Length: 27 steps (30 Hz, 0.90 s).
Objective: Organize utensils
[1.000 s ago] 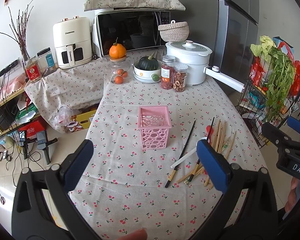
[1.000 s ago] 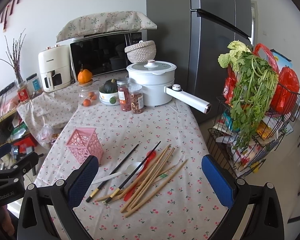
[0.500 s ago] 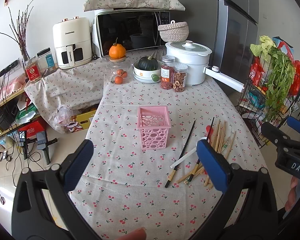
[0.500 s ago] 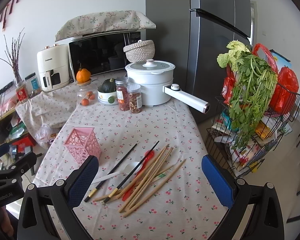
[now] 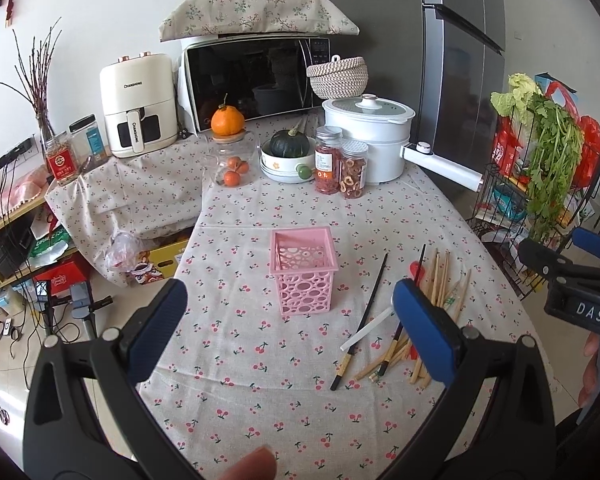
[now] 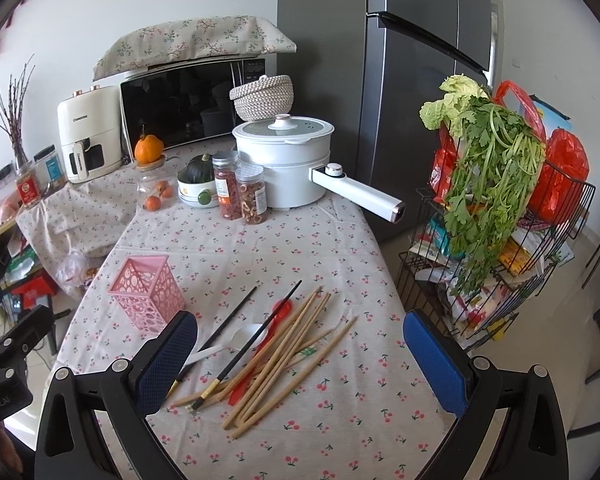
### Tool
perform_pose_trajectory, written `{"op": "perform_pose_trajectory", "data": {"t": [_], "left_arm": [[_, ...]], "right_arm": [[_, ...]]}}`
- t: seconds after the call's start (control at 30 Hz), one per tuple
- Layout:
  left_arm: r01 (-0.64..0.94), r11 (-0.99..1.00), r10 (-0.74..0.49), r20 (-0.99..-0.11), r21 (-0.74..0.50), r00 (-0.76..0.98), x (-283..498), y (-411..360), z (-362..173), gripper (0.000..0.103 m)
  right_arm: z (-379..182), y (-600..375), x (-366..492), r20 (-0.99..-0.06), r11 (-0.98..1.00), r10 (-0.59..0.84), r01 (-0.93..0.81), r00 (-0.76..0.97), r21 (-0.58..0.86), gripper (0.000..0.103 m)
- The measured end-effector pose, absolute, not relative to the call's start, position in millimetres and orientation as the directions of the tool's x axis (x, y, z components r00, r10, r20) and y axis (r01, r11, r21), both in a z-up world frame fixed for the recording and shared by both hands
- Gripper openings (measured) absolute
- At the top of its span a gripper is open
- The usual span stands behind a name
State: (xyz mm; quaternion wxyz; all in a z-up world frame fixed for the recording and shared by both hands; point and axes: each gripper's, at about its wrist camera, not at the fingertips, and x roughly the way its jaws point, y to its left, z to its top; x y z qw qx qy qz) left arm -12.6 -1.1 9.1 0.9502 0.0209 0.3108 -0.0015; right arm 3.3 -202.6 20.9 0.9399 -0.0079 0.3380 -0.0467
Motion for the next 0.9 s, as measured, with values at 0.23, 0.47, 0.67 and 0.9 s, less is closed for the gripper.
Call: {"op": "perform_pose_trajectory", "data": {"t": [0.23, 0.47, 0.67, 0.9], "left_arm": [[0.082, 0.996, -0.076, -0.614, -0.017, 0.786, -2, -9, 7, 0.102], [0.116, 0.991, -0.127, -0.626, -0.058, 0.769, 16, -15, 21, 0.102], [0.168, 0.981, -0.19, -0.713, -0.102, 0.675, 49, -33, 11, 0.102], [0.283, 0.956, -0.211, -0.856, -0.08, 0.471, 104, -85, -34, 0.065]], "right_arm": [[24, -208, 7, -0.615, 0.991, -0.127, 0.078, 0.778, -0.107, 0.103], [36, -232, 26, -0.648, 0.991, -0.135, 0.109, 0.75, -0.081, 0.103], [23, -247, 64, -0.74, 0.995, -0.08, 0.097, 0.667, -0.02, 0.103], [-28, -276, 95, -0.84, 0.994, 0.025, 0.073, 0.543, 0.076, 0.103]]}}
